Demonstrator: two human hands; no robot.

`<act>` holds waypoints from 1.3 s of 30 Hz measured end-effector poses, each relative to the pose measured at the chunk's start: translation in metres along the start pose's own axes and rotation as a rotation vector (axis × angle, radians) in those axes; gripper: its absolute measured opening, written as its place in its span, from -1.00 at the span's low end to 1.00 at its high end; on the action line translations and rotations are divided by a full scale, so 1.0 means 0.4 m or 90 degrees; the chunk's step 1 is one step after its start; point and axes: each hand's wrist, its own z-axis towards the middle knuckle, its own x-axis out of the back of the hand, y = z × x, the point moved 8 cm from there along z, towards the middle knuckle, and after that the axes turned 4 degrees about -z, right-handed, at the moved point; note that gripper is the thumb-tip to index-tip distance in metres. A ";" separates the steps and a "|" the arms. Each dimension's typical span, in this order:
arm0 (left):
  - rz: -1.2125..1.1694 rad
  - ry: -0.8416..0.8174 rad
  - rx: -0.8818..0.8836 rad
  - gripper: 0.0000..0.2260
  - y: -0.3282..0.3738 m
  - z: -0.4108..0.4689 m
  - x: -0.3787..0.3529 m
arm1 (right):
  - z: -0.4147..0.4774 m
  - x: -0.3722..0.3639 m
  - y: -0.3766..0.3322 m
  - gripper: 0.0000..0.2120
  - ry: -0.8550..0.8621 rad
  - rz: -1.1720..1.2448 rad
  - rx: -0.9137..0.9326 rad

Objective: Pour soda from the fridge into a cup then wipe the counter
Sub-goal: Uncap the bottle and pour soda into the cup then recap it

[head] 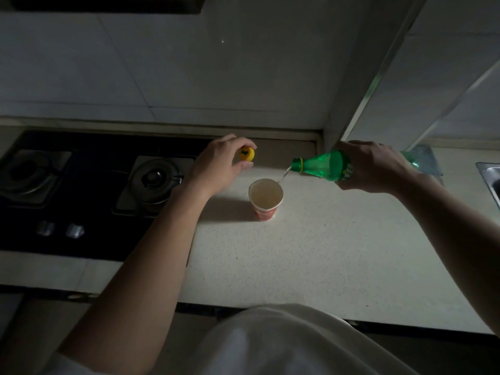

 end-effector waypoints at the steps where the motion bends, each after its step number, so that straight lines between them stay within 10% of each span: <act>1: 0.001 0.001 -0.002 -0.70 0.001 -0.001 0.002 | 0.000 0.000 0.001 -0.40 0.000 -0.003 0.000; 39: 0.001 0.013 0.018 -0.71 -0.009 -0.008 0.020 | -0.011 0.026 0.002 -0.34 0.009 -0.008 -0.012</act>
